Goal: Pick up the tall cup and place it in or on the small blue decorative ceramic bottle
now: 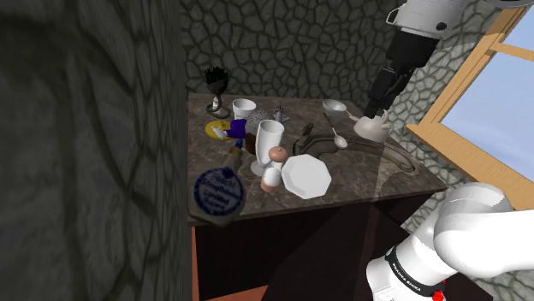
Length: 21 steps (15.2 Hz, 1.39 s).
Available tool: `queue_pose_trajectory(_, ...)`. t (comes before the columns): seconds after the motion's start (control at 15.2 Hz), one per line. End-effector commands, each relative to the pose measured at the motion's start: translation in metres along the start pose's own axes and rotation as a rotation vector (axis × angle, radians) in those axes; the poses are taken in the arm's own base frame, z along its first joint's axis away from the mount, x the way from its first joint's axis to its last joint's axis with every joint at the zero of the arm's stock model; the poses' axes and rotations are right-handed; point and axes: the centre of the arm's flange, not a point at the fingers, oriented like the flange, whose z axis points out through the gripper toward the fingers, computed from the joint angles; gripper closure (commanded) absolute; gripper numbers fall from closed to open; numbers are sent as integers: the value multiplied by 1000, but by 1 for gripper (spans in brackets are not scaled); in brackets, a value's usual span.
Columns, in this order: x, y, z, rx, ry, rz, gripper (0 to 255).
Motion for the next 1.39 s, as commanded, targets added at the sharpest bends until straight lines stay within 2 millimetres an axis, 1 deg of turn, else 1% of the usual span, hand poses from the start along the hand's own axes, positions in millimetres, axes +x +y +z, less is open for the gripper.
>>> queue_pose_trajectory(0.0, 0, 0, 0, 0, 0, 0, 0)
queue_pose_trajectory(1.32, 216, 40, 144, -21, 8, -64, 0)
